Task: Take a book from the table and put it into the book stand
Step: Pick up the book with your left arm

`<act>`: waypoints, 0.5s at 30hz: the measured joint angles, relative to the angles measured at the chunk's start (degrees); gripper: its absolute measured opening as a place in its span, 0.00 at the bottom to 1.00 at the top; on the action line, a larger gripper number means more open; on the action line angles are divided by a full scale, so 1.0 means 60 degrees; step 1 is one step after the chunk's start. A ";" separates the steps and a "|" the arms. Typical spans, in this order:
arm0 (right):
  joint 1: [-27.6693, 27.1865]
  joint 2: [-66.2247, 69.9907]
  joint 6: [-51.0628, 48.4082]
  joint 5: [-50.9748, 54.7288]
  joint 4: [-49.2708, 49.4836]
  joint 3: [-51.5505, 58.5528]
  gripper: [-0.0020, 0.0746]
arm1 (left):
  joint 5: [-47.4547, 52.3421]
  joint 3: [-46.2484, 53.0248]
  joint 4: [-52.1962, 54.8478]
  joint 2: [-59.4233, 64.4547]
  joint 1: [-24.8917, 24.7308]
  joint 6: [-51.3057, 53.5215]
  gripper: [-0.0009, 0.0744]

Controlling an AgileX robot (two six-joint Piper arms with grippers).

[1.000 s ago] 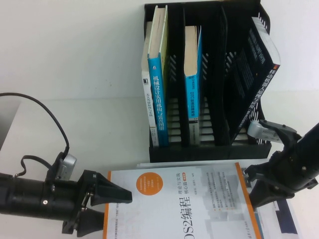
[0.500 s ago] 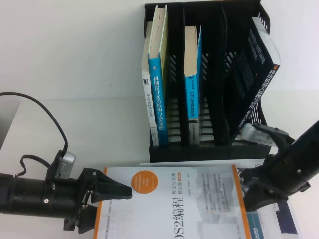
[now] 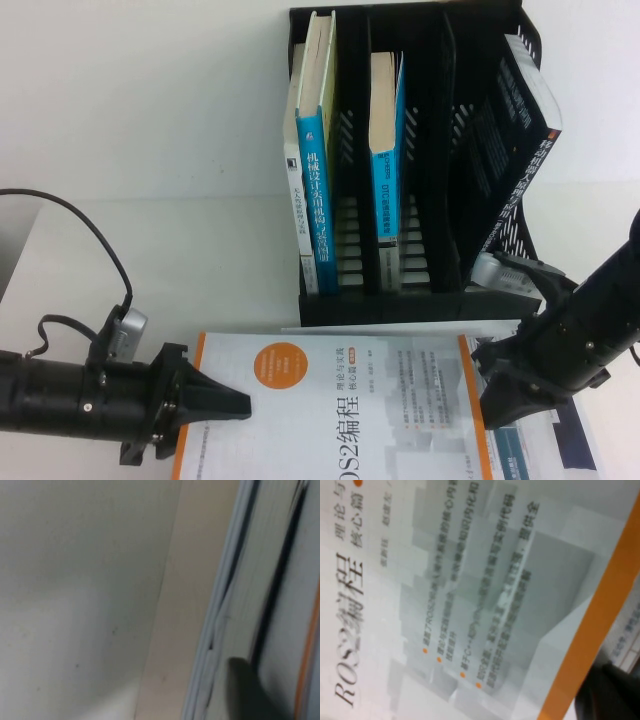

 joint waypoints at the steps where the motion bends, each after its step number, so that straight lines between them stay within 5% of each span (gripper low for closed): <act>1: 0.0000 0.0000 -0.0016 0.0000 0.0000 0.0000 0.02 | 0.0028 0.0000 0.0015 0.0000 0.0020 0.0000 0.31; 4: 0.0000 0.0000 -0.0039 0.0009 0.0000 -0.0017 0.02 | 0.0201 -0.0017 -0.0124 0.0000 0.0020 0.0040 0.15; 15: 0.0149 -0.0824 0.0714 -0.0141 -0.1459 -0.0144 0.02 | 0.0263 -0.0017 -0.0124 -0.0555 0.0002 0.0065 0.15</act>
